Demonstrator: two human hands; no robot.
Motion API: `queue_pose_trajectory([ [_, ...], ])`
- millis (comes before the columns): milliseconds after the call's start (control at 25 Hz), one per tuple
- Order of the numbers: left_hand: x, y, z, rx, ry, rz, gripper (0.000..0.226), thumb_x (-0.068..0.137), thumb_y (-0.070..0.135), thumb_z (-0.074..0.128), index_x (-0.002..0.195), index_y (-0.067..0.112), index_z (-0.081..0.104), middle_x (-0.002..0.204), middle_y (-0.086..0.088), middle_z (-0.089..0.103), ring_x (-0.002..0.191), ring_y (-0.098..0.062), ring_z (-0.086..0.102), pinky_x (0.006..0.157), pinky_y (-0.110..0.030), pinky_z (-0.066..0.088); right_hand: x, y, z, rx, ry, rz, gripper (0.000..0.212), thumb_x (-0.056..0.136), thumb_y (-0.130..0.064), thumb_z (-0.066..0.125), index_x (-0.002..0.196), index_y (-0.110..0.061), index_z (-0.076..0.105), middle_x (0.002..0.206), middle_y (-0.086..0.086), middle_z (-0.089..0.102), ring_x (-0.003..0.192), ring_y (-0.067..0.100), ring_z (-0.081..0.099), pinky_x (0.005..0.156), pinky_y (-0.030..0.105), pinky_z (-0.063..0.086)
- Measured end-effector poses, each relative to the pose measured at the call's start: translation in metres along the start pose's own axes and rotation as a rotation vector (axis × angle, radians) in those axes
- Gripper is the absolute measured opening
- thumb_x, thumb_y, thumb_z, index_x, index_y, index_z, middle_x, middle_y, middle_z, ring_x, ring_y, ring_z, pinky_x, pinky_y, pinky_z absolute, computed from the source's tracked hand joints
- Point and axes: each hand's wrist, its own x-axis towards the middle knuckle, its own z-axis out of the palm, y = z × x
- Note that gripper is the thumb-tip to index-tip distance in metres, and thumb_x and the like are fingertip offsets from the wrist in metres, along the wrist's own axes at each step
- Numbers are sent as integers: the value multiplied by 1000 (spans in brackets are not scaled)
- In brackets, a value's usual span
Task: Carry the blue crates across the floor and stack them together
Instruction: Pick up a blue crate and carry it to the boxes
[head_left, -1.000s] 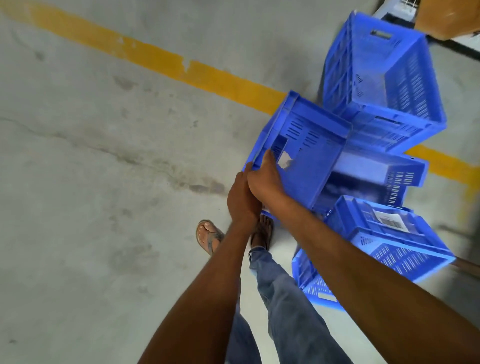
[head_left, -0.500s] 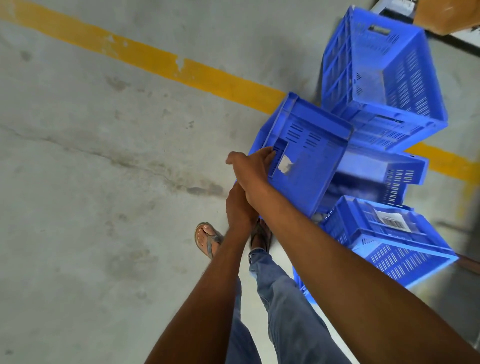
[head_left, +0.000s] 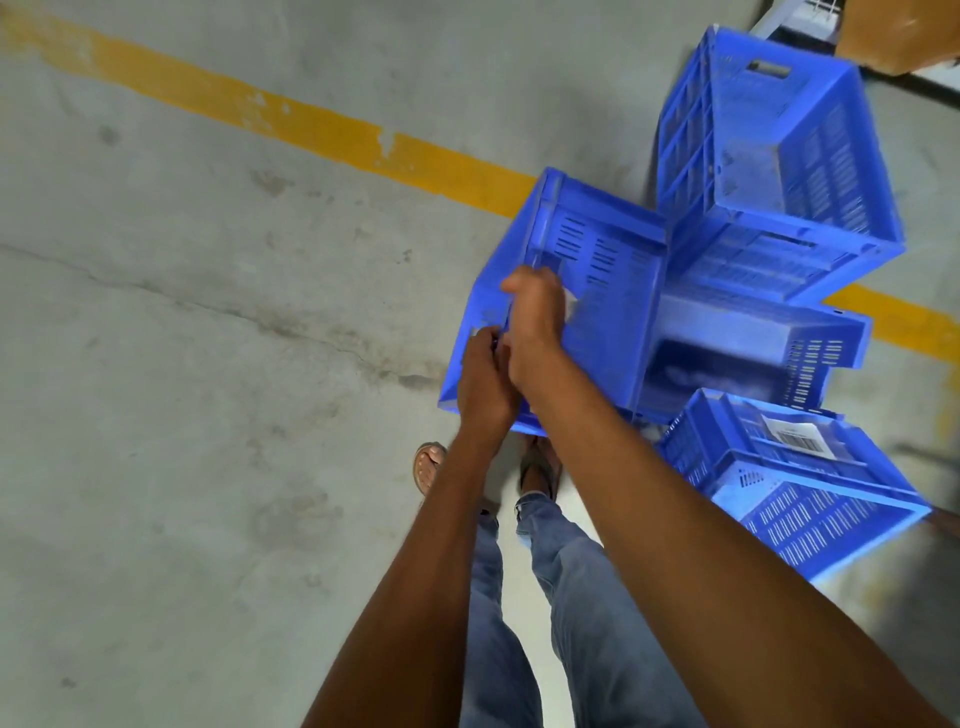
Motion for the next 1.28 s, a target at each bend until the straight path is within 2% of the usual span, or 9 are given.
queue_pose_trajectory([
  [40,-3,6,-9,-12,14,3,29,107,30,42,105,4,55,100,-13,59,89,-29,55,76,-33,41,0,-7,-6,-8,-98,7,21,80,-26,54,98,-19,60,99,6,63,96,27,58,72,28,50],
  [200,-31,21,-55,38,93,86,30,106,37,43,118,13,56,110,-1,62,98,-21,59,83,-36,46,-16,-33,-27,228,-411,210,60,96,-28,37,148,3,37,153,18,41,144,31,36,121,43,26],
  [400,-80,21,-92,112,199,163,28,104,41,46,118,19,56,113,1,62,103,-26,61,81,-41,50,-79,-25,-11,151,-528,189,30,83,-23,45,94,-1,62,97,13,63,83,30,62,82,36,51],
  [560,-102,34,-112,109,250,212,26,104,44,45,117,24,55,108,5,62,99,-24,61,77,-39,49,-118,-17,13,-157,-457,6,36,61,-23,63,90,-3,62,97,10,64,99,27,64,84,36,52],
  [640,-110,44,-118,29,214,229,25,105,39,47,118,20,56,110,2,62,99,-22,59,80,-38,48,-131,-15,24,-267,-395,-102,35,68,-23,72,96,-3,63,81,5,67,78,19,71,67,30,53],
  [760,-120,65,-128,-90,109,129,14,101,23,56,107,12,62,103,-7,68,88,-21,58,85,-41,48,-139,-15,30,-467,-214,-282,28,68,-19,82,77,-16,55,61,-4,57,46,13,53,49,23,42],
  [920,-138,83,-154,-168,-210,43,14,89,5,63,96,16,68,90,5,73,84,-6,67,75,-23,50,-159,-8,10,-852,2,-503,19,81,-23,70,96,-16,61,99,10,73,86,29,68,68,35,49],
  [1040,-147,88,-173,-252,-444,-8,21,88,18,69,107,27,70,96,19,74,88,7,68,71,-13,52,-183,-27,-15,-967,47,-655,28,84,-31,65,102,-10,67,104,12,73,101,35,69,70,31,45],
  [1280,-142,55,-189,-621,258,-190,14,92,16,67,103,15,58,98,-2,61,85,-18,54,76,-28,41,-247,-113,-52,-1013,-137,-868,12,57,-18,66,68,-12,64,56,1,54,52,25,52,50,29,41],
])
